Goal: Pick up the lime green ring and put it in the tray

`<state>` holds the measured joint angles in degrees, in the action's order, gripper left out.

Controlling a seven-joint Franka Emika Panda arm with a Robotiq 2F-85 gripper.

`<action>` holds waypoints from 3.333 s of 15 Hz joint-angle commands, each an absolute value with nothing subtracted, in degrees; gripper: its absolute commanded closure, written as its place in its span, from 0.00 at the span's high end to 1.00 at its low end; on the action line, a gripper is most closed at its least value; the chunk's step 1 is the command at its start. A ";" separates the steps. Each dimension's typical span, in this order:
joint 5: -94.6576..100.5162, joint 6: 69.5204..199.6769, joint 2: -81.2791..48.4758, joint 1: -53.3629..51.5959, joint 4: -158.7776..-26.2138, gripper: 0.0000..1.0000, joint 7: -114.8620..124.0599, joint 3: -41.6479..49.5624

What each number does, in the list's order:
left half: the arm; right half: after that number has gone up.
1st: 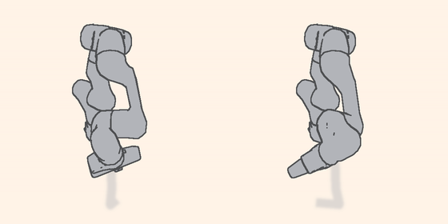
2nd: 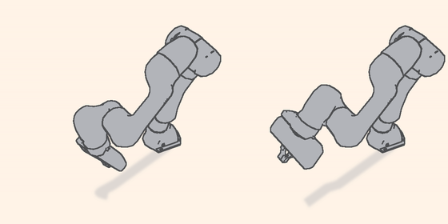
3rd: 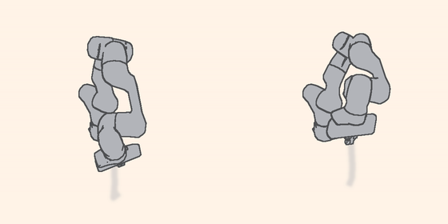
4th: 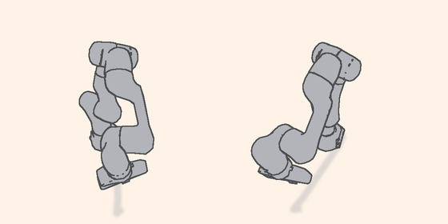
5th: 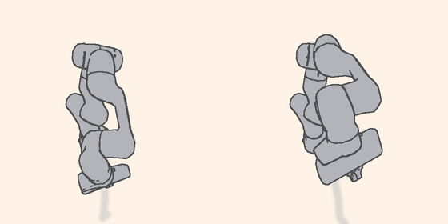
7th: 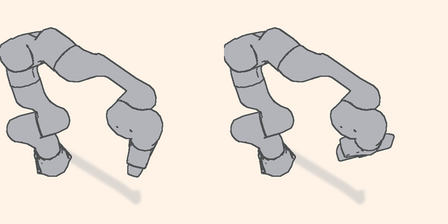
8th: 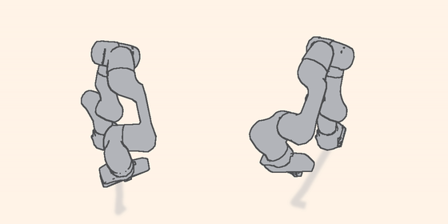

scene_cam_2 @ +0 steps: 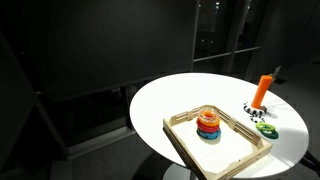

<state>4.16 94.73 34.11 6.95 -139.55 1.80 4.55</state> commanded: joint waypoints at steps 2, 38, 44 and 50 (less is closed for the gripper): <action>4.22 94.63 34.09 6.78 -139.45 1.00 1.87 4.70; 3.30 129.85 4.69 5.92 -139.93 1.00 25.80 1.92; 2.06 133.29 0.57 4.83 -142.90 1.00 23.85 2.03; 1.90 139.13 -4.99 4.11 -145.86 1.00 23.01 2.81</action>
<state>2.24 135.47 -2.95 4.56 -144.71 24.28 1.81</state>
